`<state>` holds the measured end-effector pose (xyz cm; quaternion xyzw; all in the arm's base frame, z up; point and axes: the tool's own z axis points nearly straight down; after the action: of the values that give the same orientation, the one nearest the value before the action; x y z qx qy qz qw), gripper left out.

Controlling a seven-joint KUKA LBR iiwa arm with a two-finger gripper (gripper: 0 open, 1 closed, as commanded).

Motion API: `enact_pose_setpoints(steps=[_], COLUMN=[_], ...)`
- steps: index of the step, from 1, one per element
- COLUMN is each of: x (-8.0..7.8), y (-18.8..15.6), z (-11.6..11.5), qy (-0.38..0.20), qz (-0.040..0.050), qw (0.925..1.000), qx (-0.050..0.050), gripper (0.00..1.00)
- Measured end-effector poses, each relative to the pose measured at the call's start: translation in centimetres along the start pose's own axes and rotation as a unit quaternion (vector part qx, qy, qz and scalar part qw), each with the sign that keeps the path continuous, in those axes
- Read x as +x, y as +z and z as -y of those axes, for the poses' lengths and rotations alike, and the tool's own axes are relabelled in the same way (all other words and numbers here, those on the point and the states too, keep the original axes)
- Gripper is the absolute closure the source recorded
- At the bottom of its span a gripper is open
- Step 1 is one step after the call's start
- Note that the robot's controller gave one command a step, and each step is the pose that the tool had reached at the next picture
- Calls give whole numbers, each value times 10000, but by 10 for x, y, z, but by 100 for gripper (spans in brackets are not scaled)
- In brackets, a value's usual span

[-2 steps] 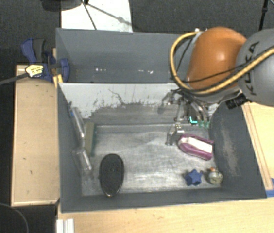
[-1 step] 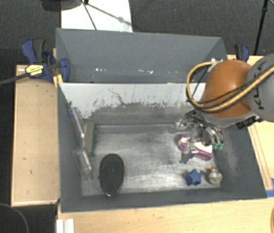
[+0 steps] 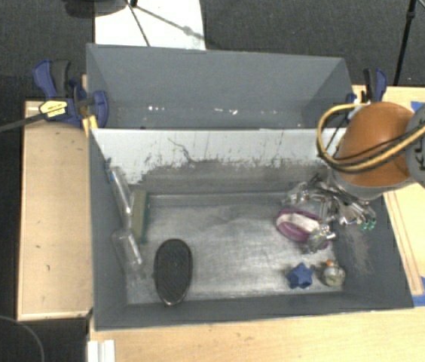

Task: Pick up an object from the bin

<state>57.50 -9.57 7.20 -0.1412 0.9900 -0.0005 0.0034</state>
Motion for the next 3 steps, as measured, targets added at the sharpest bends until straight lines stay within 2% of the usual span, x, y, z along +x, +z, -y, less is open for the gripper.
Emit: enact_pose_setpoints(steps=[1, 2, 3], x=[-3, -4, -3], y=[-3, -112, -108], z=[-1, -9, -9], qy=[6, -807, -783], qz=[41, 17, -16], qw=[10000, 9967, 9969], qx=[8, 9, -13], gripper=[100, 100, 0])
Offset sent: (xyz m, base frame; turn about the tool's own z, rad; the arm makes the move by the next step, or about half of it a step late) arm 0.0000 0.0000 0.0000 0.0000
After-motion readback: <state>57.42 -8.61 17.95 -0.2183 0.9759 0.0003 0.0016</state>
